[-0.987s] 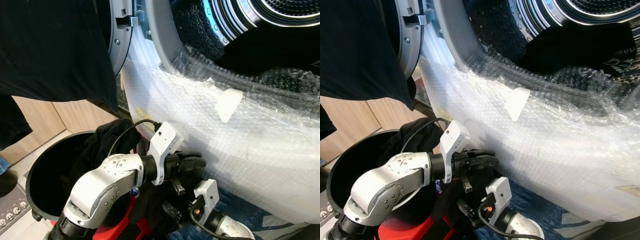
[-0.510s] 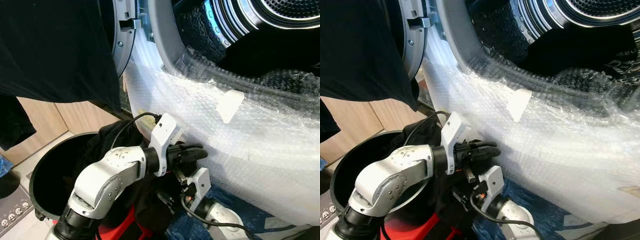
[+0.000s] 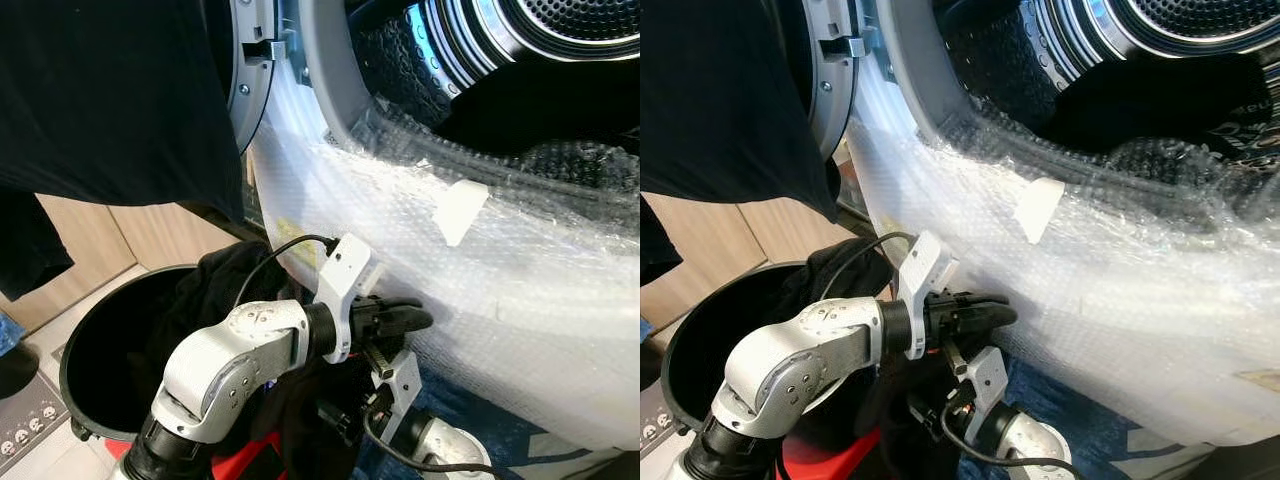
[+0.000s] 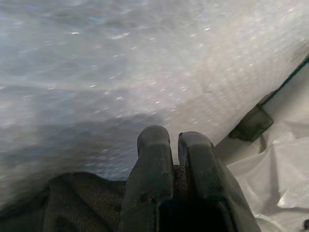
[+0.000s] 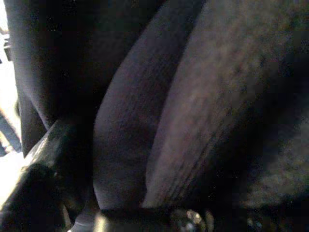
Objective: Clothes washing
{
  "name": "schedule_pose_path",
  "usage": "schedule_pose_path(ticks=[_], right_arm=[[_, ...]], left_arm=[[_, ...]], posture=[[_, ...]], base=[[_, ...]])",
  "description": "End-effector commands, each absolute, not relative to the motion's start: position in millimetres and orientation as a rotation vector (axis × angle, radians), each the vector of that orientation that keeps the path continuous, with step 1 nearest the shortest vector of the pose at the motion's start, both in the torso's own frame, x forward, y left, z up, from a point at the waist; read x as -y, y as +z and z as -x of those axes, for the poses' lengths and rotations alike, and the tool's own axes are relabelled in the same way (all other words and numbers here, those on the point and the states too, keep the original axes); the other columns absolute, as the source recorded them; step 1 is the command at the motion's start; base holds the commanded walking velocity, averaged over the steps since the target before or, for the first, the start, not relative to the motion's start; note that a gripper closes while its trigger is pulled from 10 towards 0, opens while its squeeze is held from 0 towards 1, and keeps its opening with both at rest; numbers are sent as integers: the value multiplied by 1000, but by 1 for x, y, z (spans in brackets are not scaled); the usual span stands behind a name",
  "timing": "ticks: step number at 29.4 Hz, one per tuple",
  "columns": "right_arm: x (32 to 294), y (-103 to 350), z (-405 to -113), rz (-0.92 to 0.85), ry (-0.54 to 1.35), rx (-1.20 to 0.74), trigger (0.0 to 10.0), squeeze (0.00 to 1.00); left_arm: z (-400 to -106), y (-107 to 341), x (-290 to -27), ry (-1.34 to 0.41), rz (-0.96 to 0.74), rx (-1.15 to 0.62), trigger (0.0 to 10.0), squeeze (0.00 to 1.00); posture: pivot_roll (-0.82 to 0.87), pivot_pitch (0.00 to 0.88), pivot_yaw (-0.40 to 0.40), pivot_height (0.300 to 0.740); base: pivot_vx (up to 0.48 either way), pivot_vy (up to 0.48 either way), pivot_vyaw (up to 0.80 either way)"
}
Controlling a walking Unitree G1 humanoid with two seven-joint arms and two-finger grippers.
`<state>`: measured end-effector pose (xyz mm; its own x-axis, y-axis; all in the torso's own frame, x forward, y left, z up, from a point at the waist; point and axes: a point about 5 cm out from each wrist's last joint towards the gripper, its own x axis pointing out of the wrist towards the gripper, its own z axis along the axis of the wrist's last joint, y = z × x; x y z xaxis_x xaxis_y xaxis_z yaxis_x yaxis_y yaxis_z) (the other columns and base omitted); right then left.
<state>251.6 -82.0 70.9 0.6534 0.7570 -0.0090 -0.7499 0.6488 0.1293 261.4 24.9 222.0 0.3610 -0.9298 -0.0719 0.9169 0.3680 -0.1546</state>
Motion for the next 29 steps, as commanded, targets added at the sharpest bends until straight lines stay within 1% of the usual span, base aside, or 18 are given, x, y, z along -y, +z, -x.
schedule_pose_path(ticks=[1,3,4,5,7,9,11,12,13,15,17,19,21,23,25,27,29], right_arm=[[82,64,-255,-115,786,-103,10000,0],[83,64,-256,-116,771,-104,10000,0],[86,63,-260,-118,708,-100,10000,0],[86,63,-260,-118,708,-100,10000,0],[93,61,-268,-115,588,-96,10000,0],[99,61,-269,-130,539,-91,10000,0],[103,61,-270,-143,513,-89,10000,0],[110,62,-270,-151,499,-86,10000,0],[115,60,-270,-138,489,-92,10000,0],[119,58,-267,-82,519,-98,10000,0],[122,58,-266,-69,521,-92,10000,0],[135,59,-269,-111,454,-79,10000,0],[140,61,-271,-140,435,-73,10000,0],[134,70,-271,-225,476,-29,10000,0],[128,74,-270,-258,501,-6,10000,0],[124,75,-271,-268,508,5,10000,0],[122,78,-273,-268,510,19,10000,0]], left_arm=[[-248,242,-14,-1290,115,-83,10000,0],[-248,243,-14,-1291,121,-84,10000,0],[-247,244,-14,-1288,126,-90,10000,0],[-247,244,-14,-1288,126,-90,10000,0],[-248,245,-16,-1276,126,-102,10000,0],[-248,246,-17,-1270,126,-104,10000,0],[-248,246,-17,-1268,127,-105,10000,0],[-249,247,-17,-1264,125,-105,10000,0],[-249,247,-17,-1260,122,-105,10000,0],[-250,247,-19,-1252,126,-105,10000,0],[-251,248,-20,-1250,128,-106,10000,0],[-251,249,-20,-1255,124,-105,10000,0],[-252,250,-19,-1262,126,-103,10000,0],[-249,252,-16,-1298,140,-101,10000,0],[-246,253,-16,-1327,159,-107,10000,0],[-243,253,-16,-1347,173,-118,10000,0],[-238,253,-18,-1380,203,-148,10000,0]], posture=[[108,94,29,740],[108,94,29,740],[109,97,35,740],[109,97,35,740],[108,101,43,740],[108,102,43,740],[110,101,41,740],[116,106,36,740],[116,106,36,740],[110,101,38,740],[107,104,42,740],[115,109,32,740],[117,112,31,740],[120,129,34,740],[121,135,36,740],[122,134,38,740],[137,161,45,740]], base=[[0,0,0],[0,0,0],[0,0,0],[0,0,0],[0,0,0],[0,0,0],[0,0,0],[0,0,0],[0,0,0],[0,0,0],[0,0,0],[0,0,0],[0,0,0],[0,0,0],[0,0,0],[0,0,0],[0,0,0]])
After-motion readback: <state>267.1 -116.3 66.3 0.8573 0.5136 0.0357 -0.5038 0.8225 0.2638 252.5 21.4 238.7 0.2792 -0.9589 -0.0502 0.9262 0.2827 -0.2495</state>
